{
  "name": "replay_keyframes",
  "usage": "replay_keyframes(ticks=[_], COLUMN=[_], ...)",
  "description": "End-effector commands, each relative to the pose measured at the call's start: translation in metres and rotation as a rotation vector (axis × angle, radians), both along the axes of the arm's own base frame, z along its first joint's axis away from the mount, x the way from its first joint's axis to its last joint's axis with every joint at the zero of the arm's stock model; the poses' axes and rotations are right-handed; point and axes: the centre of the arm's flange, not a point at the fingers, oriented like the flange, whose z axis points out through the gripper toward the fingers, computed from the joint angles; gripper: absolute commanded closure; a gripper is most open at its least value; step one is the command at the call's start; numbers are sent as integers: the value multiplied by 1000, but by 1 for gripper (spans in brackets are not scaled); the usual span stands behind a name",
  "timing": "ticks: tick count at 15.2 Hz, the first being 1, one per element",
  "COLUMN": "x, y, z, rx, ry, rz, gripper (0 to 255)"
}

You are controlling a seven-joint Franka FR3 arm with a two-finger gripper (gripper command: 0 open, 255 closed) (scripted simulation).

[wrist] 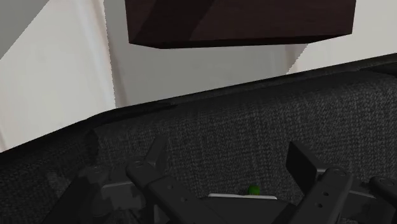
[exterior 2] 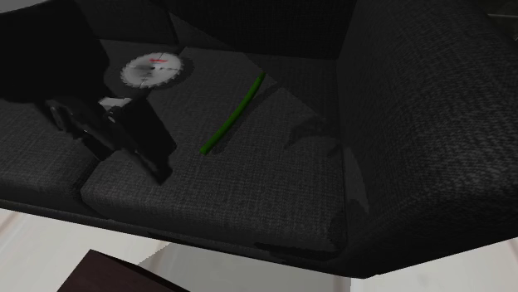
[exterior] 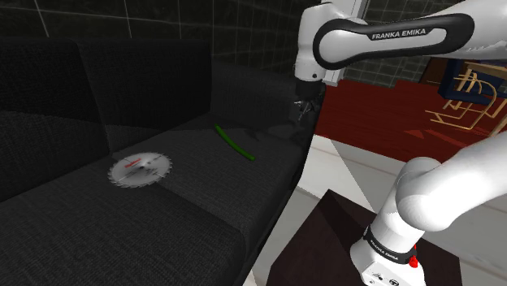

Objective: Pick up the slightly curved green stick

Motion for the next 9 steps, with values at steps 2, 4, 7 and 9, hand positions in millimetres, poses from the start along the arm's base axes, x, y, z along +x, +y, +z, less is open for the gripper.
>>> replay_keyframes(ticks=[2, 4, 7, 9], x=[34, 58, 92, 116], y=[-1, -1, -1, -1], z=[-18, -30, -47, -58], rx=[18, 30, 48, 60], ry=[-6, -9, -14, -17], rz=[-7, -12, -18, -23], gripper=[0, 0, 0, 0])
